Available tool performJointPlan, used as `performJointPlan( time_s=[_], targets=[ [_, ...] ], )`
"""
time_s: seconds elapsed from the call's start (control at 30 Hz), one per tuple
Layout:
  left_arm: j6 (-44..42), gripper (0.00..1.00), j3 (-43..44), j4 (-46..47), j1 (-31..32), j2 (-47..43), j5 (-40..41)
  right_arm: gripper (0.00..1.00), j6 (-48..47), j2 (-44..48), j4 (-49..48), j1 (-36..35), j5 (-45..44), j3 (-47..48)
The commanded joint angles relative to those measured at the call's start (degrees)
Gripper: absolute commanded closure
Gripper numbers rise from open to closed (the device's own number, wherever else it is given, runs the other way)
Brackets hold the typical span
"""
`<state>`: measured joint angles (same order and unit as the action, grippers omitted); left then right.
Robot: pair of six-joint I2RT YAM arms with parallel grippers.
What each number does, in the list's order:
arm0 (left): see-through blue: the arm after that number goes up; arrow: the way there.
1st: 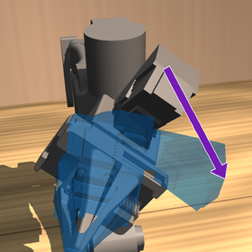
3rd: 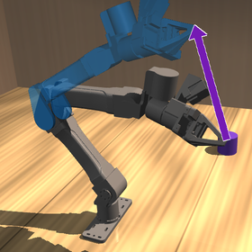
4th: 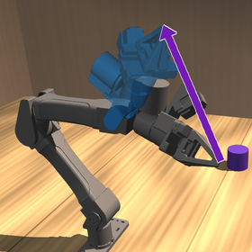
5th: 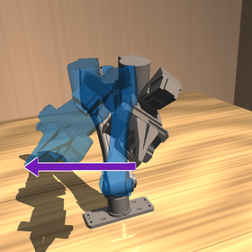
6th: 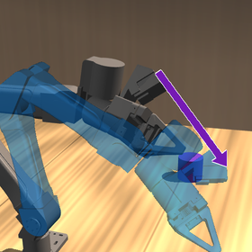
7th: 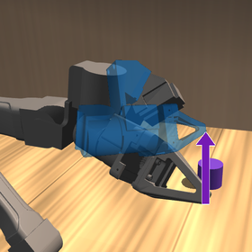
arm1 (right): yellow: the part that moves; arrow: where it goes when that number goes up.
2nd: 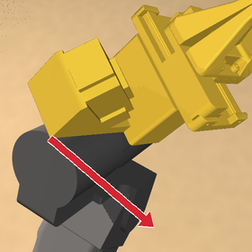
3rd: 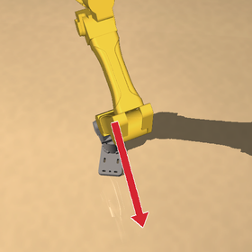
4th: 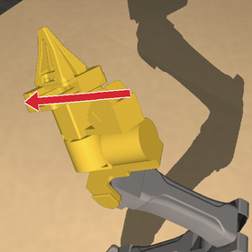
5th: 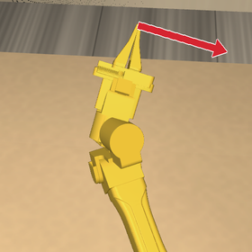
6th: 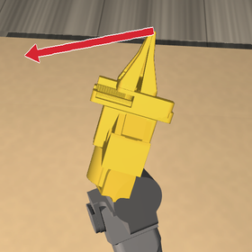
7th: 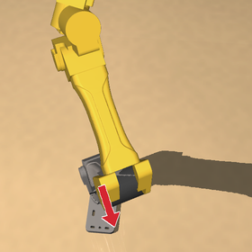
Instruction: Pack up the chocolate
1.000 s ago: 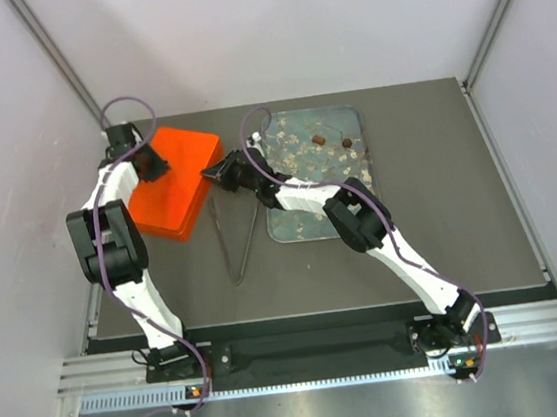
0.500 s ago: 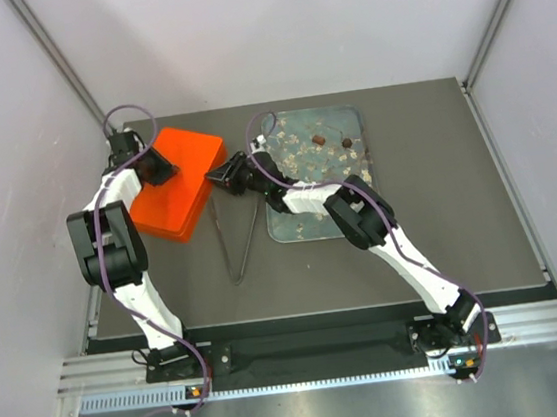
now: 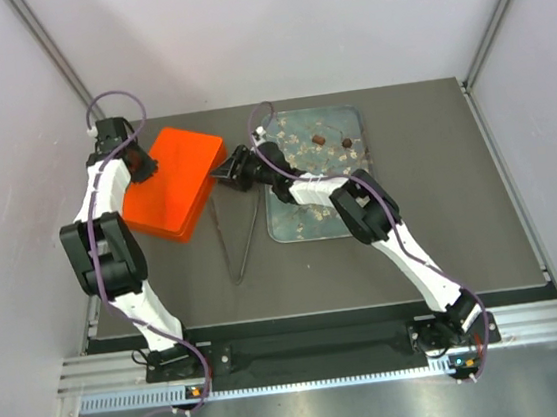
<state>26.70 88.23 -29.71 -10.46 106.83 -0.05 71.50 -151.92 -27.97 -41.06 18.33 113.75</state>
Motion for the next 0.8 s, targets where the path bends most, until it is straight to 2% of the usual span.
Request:
performJointPlan(
  time_s=[0.0,0.2,0.3,0.53,0.63,0.77],
  targets=[
    [-3.0,0.77,2.7,-2.3,0.7,-8.5,1.2,0.5,-4.5,5.5,-2.9,1.8,3.2,1.6],
    [-3.8,0.81,0.0,-4.7,2.5,-14.9,-1.2,0.5,-9.6,15.6,-3.5,3.1,6.3,-6.2],
    [-2.9,0.81,-3.9,-5.4,2.5,-16.9,-0.6,0.5,-11.7,25.0,-3.5,3.4,7.5,-12.7],
    [0.6,0.85,-16.6,-4.7,2.2,-14.5,3.8,0.49,-16.9,44.2,-3.7,3.4,7.5,-35.0],
    [1.6,0.85,-21.0,-2.5,2.2,-13.9,3.0,0.49,-18.3,49.7,-3.6,3.7,7.9,-40.7],
    [2.0,0.86,-21.7,-3.9,2.2,-14.5,5.1,0.49,-19.7,53.4,-2.3,4.3,9.6,-44.2]
  ],
)
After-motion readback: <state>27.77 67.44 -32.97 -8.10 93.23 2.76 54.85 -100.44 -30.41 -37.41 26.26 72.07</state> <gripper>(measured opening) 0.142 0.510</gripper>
